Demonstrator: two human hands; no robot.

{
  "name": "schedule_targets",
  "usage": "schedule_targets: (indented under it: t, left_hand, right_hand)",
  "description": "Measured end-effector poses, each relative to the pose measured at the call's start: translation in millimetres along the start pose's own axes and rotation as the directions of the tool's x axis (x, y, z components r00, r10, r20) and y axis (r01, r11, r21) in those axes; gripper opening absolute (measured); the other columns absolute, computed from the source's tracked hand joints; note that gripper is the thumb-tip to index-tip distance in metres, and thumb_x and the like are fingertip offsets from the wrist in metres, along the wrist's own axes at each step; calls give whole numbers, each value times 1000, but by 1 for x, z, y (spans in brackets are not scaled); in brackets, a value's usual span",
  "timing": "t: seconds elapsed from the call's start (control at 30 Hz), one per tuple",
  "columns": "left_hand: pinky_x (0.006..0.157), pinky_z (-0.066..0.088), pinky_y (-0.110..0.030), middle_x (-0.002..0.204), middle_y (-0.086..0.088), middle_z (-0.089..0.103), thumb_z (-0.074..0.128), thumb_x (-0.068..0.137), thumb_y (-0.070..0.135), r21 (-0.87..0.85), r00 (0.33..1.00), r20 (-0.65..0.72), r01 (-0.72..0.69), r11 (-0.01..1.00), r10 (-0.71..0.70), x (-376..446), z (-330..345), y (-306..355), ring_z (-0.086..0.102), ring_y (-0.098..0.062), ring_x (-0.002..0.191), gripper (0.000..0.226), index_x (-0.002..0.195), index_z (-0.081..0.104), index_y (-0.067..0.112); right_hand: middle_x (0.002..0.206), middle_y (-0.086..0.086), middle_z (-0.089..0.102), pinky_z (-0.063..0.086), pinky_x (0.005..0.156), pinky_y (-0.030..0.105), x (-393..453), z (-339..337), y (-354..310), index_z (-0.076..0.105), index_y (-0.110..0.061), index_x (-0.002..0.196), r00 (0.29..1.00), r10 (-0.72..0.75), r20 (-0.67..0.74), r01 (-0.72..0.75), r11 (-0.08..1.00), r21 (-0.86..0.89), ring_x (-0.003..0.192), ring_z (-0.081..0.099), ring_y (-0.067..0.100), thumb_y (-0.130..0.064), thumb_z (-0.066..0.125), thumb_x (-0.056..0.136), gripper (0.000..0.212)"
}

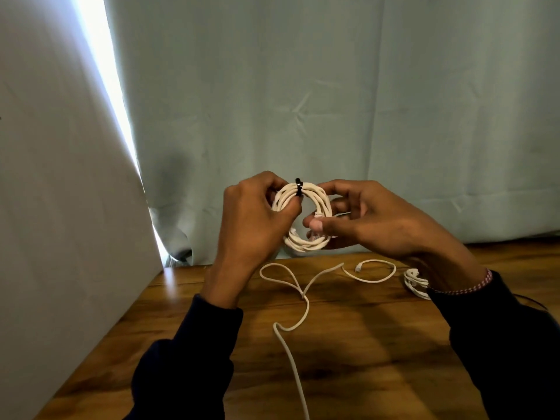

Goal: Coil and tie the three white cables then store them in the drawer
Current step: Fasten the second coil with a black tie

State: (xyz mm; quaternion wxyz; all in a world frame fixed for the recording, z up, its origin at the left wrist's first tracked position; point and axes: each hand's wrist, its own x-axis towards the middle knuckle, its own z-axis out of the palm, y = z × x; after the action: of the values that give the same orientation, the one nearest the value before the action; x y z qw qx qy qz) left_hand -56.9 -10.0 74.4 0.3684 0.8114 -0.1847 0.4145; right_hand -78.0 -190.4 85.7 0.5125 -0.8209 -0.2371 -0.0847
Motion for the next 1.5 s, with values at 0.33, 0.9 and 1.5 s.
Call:
schedule_targets:
  t: [0.33, 0.9, 1.5]
  left_hand:
    - [91, 59, -43, 93, -12, 78, 76, 83, 6, -421, 820, 528, 479, 771, -221, 5, -23, -2, 76, -27, 89, 40, 120, 64, 11]
    - [82, 62, -32, 101, 0, 76, 77, 81, -1, -413, 939, 311, 270, 870, -145, 2, -18, 3, 74, -12, 92, 43, 121, 68, 14]
    - [87, 60, -43, 106, -3, 76, 77, 81, -1, -302, 874, 485, 154, 941, 12, 6, -32, -5, 74, -21, 93, 59, 132, 59, 21]
  right_hand:
    - [92, 4, 76, 62, 67, 31, 3, 2, 4, 67, -12, 109, 991, 53, -120, -30, 981, 191, 80, 76, 20, -16, 76, 84, 28]
    - [106, 0, 72, 62, 67, 29, 2, -5, 3, 69, -17, 115, 995, 25, -97, -20, 999, 49, 84, 75, 18, -20, 73, 88, 27]
    - [108, -5, 74, 58, 90, 29, 5, -10, 10, 73, -16, 105, 895, -388, -218, 346, 915, -207, 102, 70, 9, -4, 78, 82, 27]
